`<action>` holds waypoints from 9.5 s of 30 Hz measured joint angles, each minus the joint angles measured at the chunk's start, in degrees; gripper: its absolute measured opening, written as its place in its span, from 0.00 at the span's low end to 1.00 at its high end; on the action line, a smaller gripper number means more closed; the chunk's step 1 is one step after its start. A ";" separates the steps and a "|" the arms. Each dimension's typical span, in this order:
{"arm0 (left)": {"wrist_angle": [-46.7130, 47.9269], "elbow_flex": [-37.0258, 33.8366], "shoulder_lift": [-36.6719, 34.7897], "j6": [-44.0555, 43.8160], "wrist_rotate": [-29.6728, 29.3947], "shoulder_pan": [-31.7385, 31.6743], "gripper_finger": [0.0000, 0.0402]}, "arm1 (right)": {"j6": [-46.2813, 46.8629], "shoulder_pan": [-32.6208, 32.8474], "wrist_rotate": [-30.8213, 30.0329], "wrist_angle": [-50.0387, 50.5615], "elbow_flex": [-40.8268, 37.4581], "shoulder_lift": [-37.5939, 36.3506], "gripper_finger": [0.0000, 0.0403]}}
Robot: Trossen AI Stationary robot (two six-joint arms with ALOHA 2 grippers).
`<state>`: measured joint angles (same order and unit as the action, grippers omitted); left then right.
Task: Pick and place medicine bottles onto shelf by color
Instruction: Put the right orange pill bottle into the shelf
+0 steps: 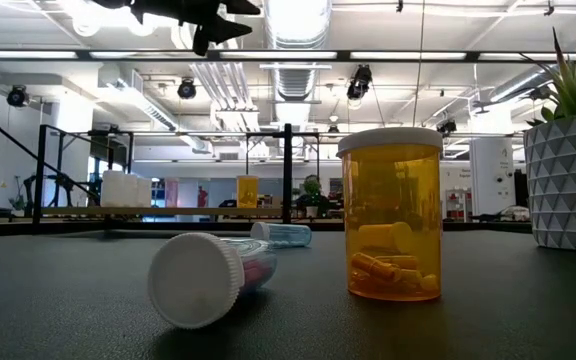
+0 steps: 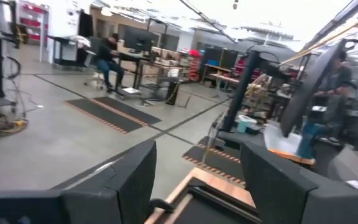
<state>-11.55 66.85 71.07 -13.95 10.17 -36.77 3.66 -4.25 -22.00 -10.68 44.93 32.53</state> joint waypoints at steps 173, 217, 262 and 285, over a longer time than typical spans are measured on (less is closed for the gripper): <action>3.39 -0.48 9.69 1.08 -7.80 44.40 0.54 | 39.71 36.39 -3.75 52.35 21.46 24.40 0.49; 17.39 1.03 12.26 13.26 -19.69 39.07 0.54 | 20.11 11.63 8.21 47.68 43.17 47.85 0.49; 12.81 1.01 15.23 9.72 -17.31 38.88 0.53 | 26.39 11.74 8.74 51.24 43.04 48.55 0.49; 12.95 1.01 15.19 9.78 -17.37 38.59 0.36 | 25.70 11.72 8.76 54.32 43.04 48.49 0.57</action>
<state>1.40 67.85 86.26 -4.16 -7.20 1.82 29.36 7.47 -13.24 43.64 87.96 81.01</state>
